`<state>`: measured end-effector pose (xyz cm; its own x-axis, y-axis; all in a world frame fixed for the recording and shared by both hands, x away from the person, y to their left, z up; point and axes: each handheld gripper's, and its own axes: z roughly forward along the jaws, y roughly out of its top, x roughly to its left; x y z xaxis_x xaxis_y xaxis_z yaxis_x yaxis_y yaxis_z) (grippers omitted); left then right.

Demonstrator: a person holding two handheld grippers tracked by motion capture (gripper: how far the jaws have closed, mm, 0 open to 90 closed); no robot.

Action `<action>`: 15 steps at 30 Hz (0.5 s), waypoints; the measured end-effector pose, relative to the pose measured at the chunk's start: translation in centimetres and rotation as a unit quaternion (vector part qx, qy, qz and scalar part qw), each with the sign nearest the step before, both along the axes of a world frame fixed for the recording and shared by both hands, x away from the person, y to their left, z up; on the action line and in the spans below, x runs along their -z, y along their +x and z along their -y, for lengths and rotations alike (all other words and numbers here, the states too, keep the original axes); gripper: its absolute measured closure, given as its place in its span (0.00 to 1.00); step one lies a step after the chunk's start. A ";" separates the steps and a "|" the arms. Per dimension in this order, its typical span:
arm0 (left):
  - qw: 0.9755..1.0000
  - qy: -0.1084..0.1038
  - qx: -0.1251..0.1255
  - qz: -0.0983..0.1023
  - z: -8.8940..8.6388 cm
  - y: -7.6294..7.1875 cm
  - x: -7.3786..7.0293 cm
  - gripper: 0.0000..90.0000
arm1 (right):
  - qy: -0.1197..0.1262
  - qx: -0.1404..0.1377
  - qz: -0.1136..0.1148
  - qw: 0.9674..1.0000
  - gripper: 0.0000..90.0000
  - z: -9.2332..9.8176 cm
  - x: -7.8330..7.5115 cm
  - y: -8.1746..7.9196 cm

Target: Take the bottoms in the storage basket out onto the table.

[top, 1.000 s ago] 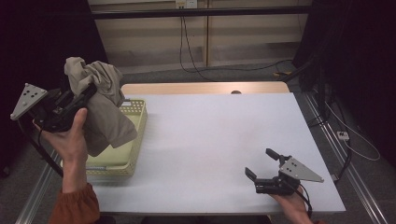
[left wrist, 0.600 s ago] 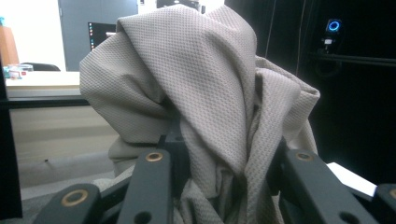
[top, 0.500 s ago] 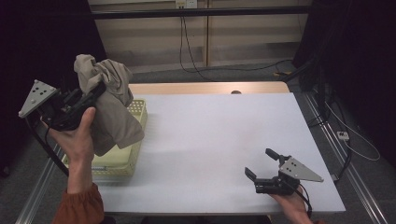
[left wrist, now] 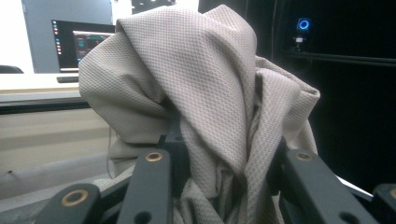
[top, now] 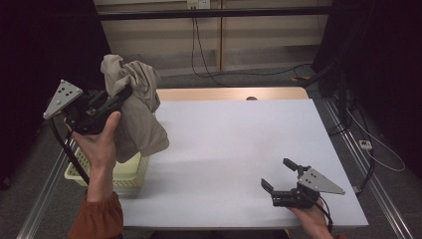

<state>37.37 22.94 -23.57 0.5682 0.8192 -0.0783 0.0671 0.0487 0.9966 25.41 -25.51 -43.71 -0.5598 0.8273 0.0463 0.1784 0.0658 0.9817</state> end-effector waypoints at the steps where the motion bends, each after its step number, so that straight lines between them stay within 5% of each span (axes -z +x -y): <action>1: 1.000 0.000 0.003 0.001 0.3 0.1 -0.1 0.73 | 0.000 0.000 0.000 1.000 0.00 0.0 0.0 0.0; 15: 1.000 0.001 0.030 0.002 3.0 0.5 -0.2 0.73 | 0.002 0.000 -0.001 1.000 0.00 0.0 0.0 0.0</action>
<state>37.91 19.95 -23.32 0.6165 0.7837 -0.0754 0.0667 0.0435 0.9968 25.36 -25.52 -43.69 -0.5603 0.8267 0.0508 0.1796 0.0614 0.9818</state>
